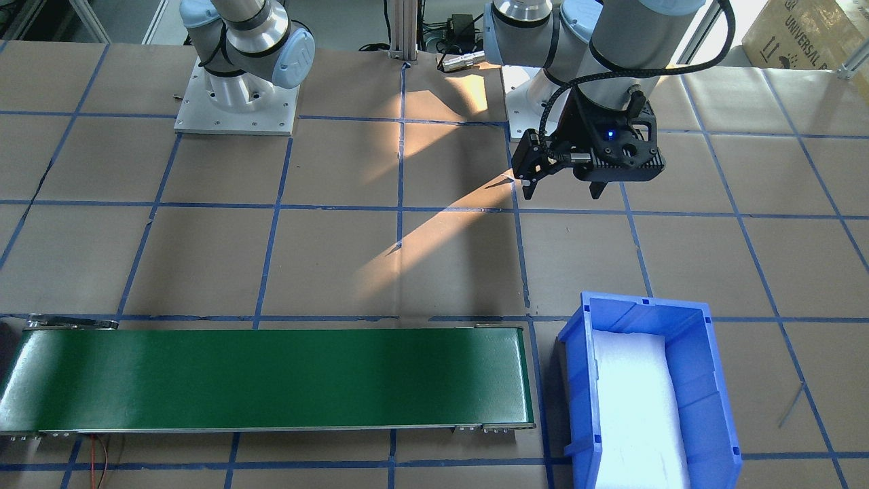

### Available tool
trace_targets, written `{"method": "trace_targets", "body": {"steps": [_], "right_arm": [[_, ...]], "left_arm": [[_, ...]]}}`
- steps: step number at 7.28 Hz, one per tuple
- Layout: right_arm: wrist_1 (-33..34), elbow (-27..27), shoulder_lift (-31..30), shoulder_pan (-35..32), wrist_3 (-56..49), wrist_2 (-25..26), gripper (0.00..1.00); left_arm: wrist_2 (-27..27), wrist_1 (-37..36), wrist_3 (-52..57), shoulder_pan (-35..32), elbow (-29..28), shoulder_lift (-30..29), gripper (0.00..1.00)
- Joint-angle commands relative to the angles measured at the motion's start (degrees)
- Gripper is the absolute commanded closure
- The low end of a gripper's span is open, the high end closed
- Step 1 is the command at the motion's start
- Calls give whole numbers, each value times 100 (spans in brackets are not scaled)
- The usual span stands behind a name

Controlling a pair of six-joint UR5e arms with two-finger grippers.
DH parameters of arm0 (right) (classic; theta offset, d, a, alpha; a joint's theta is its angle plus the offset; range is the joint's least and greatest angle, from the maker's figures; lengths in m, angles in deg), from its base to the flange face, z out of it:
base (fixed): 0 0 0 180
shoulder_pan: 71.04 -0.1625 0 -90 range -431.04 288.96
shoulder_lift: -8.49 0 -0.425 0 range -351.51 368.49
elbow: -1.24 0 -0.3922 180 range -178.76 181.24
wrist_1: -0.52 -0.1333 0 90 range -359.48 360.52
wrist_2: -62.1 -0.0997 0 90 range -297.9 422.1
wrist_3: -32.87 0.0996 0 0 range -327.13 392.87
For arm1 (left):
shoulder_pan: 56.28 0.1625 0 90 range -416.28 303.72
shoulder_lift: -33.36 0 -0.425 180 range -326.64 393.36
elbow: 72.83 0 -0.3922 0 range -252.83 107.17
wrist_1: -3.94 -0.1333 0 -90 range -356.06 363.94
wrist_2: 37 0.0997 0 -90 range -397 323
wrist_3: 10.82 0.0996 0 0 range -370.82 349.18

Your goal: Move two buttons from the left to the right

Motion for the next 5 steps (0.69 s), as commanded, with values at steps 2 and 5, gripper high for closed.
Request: {"method": "trace_targets", "body": {"steps": [2,5], "right_arm": [[1279,532,-569,-1297,1940,16,0],[1388,541,-587,-2378,3230,95,0]], "left_arm": [[9,0,-11,-8,-8,30,0],[35,0,-64,-8,-78,135,0]]}}
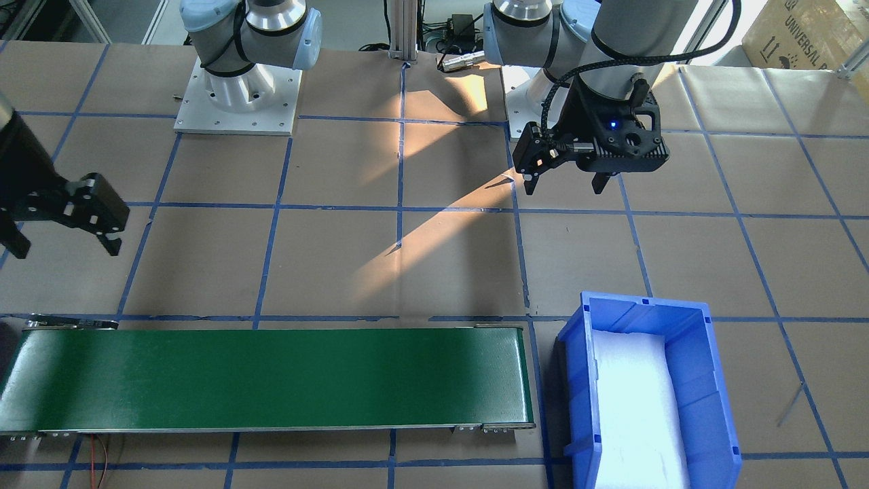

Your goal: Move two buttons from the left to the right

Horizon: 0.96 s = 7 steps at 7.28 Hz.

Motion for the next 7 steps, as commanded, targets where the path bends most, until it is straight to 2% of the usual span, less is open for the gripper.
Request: {"method": "trace_targets", "body": {"steps": [1,2,7], "right_arm": [[-388,53,-48,-661,1037,25,0],[-801,71,-214,-698,1119,34,0],[-770,115,-251,-725,1383,-54,0]], "left_arm": [[11,-9,-151,-3,54,140,0],[116,-9,-161,6,46,184,0],[161,-9,-170,6,55,176,0]]}}
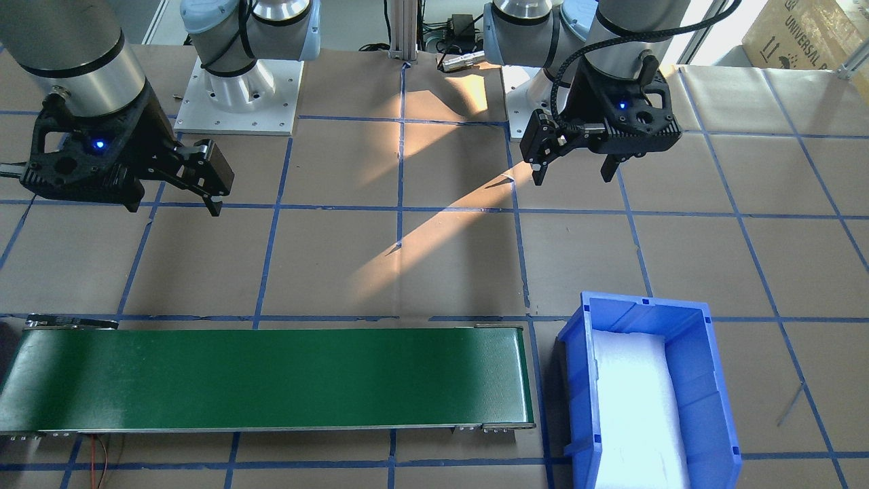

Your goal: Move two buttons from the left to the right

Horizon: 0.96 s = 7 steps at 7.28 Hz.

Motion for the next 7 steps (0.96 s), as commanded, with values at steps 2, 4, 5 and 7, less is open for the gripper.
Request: {"method": "trace_targets", "body": {"steps": [2,4,5,7], "right_arm": [[18,-6,6,-8,23,2,0],[1,-6,6,-8,23,46,0],[-25,3,6,-8,23,55,0],[-77,12,-3,-8,23,47,0]], "left_arm": [[-7,0,5,0,-21,-23,0],[-7,0,13,0,-21,-23,0],[-7,0,14,0,-21,-23,0],[-7,-9,-4,0,-30,-24,0]]}}
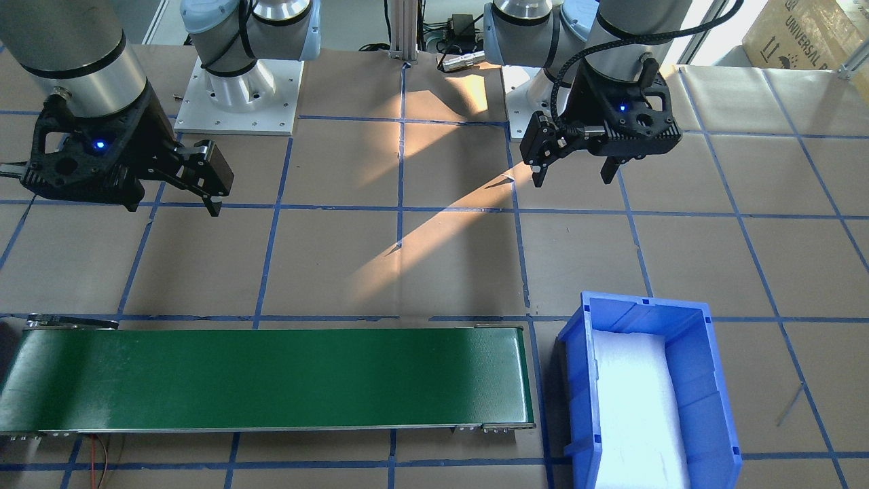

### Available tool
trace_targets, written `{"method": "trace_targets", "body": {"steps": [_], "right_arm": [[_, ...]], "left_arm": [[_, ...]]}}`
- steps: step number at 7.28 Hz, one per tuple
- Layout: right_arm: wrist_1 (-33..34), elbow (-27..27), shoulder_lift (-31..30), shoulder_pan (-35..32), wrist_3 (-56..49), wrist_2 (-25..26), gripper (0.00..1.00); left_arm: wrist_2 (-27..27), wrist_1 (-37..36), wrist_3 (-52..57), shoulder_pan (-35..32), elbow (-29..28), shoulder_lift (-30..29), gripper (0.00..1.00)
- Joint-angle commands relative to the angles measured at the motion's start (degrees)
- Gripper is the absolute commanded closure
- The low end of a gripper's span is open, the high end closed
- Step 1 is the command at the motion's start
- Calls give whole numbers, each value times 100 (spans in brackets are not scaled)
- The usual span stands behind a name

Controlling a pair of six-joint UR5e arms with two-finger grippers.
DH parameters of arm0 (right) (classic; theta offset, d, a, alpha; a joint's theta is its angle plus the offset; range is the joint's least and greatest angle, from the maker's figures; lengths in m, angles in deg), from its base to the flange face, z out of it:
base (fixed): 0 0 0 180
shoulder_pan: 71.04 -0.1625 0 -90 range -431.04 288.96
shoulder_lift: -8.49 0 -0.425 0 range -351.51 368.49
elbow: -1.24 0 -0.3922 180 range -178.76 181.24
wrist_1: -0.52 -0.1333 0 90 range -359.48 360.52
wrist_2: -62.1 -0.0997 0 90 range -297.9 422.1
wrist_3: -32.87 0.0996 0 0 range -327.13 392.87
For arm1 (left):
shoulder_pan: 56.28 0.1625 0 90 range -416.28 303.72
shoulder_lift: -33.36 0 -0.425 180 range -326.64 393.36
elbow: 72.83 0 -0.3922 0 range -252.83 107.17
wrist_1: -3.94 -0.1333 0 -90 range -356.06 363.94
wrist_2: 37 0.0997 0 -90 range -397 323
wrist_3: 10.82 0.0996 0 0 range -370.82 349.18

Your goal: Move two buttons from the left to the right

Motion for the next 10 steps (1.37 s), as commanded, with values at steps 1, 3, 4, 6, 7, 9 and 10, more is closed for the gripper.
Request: {"method": "trace_targets", "body": {"steps": [1,3,4,6,7,9,10], "right_arm": [[-59,7,-16,-17,26,-13,0],[10,277,-77,-70,201,-57,0],[46,462,-243,-79,194,-14,0],[38,473,-262,-79,150,-5,0],[38,473,-262,-79,150,-13,0],[38,482,-262,-79,150,-13,0],[46,473,-271,-79,150,-5,0]], "left_arm": [[0,6,-18,0,3,-22,0],[0,-3,-10,0,-6,-23,0],[0,-3,-10,0,-23,-31,0],[0,-3,-10,0,-15,-14,0],[0,-3,-10,0,3,-23,0],[0,-3,-10,0,3,-23,0],[9,-3,-10,0,-23,-23,0]]}}
